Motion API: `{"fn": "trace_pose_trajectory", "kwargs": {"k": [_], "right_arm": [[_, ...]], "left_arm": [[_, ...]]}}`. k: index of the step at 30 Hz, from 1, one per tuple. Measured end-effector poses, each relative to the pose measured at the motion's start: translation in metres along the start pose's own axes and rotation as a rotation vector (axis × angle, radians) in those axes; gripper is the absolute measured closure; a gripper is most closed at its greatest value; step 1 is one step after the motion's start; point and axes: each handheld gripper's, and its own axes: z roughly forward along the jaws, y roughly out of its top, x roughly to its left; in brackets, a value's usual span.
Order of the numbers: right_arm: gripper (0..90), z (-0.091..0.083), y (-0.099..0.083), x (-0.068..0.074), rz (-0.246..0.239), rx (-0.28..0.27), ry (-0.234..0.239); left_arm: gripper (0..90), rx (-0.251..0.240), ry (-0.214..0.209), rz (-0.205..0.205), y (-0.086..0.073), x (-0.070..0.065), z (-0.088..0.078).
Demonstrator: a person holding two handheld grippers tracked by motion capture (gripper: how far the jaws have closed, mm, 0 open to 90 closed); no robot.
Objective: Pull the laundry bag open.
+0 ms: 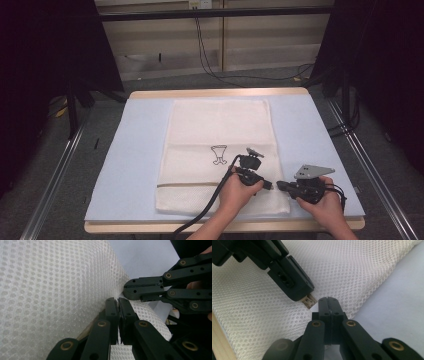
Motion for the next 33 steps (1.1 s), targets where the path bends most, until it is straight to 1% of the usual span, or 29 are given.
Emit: {"fn": "trace_pose_trajectory", "kwargs": {"k": [1, 2, 3, 4, 5, 6, 7, 8, 9, 10, 11, 12, 13, 15, 16, 18, 19, 20, 22, 23, 24, 25, 26, 28, 29, 30, 31, 32, 33], "right_arm": [[90.0, 0.000, 0.000, -0.001, -0.001, -0.002, 0.007], [90.0, 0.000, -0.001, -0.001, 0.007, -0.006, 0.014], [90.0, 0.000, -0.001, -0.002, 0.008, -0.006, 0.015], [90.0, 0.000, -0.001, -0.002, 0.004, -0.006, 0.013], [90.0, 0.000, -0.001, -0.002, 0.004, -0.006, 0.013], [90.0, 0.000, -0.002, -0.002, 0.000, -0.008, 0.011], [90.0, 0.000, -0.002, -0.003, 0.004, -0.013, 0.014], [90.0, 0.000, -0.003, -0.003, 0.011, -0.015, 0.020], [90.0, 0.000, -0.003, -0.003, 0.014, -0.016, 0.024], [90.0, 0.000, -0.003, -0.003, 0.013, -0.014, 0.021], [90.0, 0.000, -0.003, -0.003, 0.008, -0.016, 0.020], [90.0, 0.000, -0.003, -0.003, 0.002, -0.014, 0.013], [90.0, 0.000, -0.003, -0.003, 0.002, -0.014, 0.013], [90.0, 0.000, -0.002, -0.002, -0.001, -0.012, 0.012], [90.0, 0.000, -0.003, -0.003, 0.001, -0.013, 0.014], [90.0, 0.000, -0.003, -0.003, 0.007, -0.012, 0.020], [90.0, 0.000, -0.003, -0.003, 0.007, -0.012, 0.020], [90.0, 0.000, -0.003, -0.003, 0.007, -0.013, 0.021], [90.0, 0.000, -0.003, -0.003, 0.012, -0.011, 0.022], [90.0, 0.000, -0.003, -0.003, 0.012, -0.011, 0.022], [90.0, 0.000, -0.002, -0.003, 0.012, -0.012, 0.020], [90.0, 0.000, -0.002, -0.003, 0.014, -0.013, 0.022], [90.0, 0.000, -0.002, -0.004, 0.013, -0.014, 0.023], [90.0, 0.000, -0.003, -0.004, 0.020, -0.012, 0.023], [90.0, 0.000, -0.003, -0.004, 0.020, -0.012, 0.023], [90.0, 0.000, -0.003, -0.004, 0.021, -0.013, 0.023], [90.0, 0.000, -0.003, -0.004, 0.021, -0.012, 0.028], [90.0, 0.000, -0.003, -0.004, 0.023, -0.010, 0.028], [90.0, 0.000, -0.003, -0.004, 0.023, -0.011, 0.032]], "left_arm": [[87.4, 0.013, 0.004, 0.014, 0.000, 0.003, -0.002], [87.4, -0.007, -0.001, -0.021, -0.001, 0.003, -0.002], [87.5, 0.003, -0.004, -0.006, -0.002, 0.005, -0.005], [87.5, 0.003, -0.004, -0.006, -0.002, 0.005, -0.005], [87.5, -0.005, 0.001, -0.021, -0.002, 0.005, -0.007], [87.5, 0.004, 0.006, -0.008, -0.003, 0.007, -0.011], [87.5, -0.014, 0.008, -0.016, -0.004, 0.007, -0.015], [87.5, -0.012, 0.012, -0.019, -0.005, 0.008, -0.018], [87.5, -0.007, 0.008, -0.010, -0.005, 0.011, -0.022], [87.5, -0.014, 0.015, -0.019, -0.006, 0.012, -0.026], [87.5, -0.001, 0.022, -0.006, -0.007, 0.016, -0.030], [87.5, -0.006, 0.014, -0.022, -0.008, 0.018, -0.033], [87.5, -0.006, 0.021, -0.019, -0.009, 0.020, -0.036], [87.5, -0.026, 0.012, -0.045, -0.012, 0.023, -0.041], [87.5, -0.006, 0.012, -0.017, -0.014, 0.028, -0.048], [87.5, -0.008, 0.013, -0.020, -0.016, 0.030, -0.051], [87.5, -0.013, 0.022, -0.026, -0.017, 0.031, -0.053], [87.5, -0.032, 0.023, -0.046, -0.018, 0.032, -0.055], [87.5, -0.013, 0.023, -0.022, -0.020, 0.037, -0.061], [87.5, -0.012, 0.018, -0.022, -0.021, 0.039, -0.063], [87.5, -0.040, 0.032, -0.051, -0.022, 0.037, -0.064], [87.5, -0.038, 0.021, -0.058, -0.023, 0.038, -0.066], [87.5, -0.037, 0.026, -0.058, -0.023, 0.039, -0.068], [87.5, -0.014, 0.029, -0.024, -0.024, 0.043, -0.073], [87.5, -0.021, 0.036, -0.027, -0.025, 0.043, -0.074], [87.5, -0.035, 0.036, -0.047, -0.026, 0.043, -0.075], [87.4, -0.048, 0.036, -0.055, -0.027, 0.043, -0.076], [87.5, -0.052, 0.041, -0.059, -0.028, 0.043, -0.078], [87.5, -0.045, 0.038, -0.050, -0.029, 0.045, -0.080]]}}
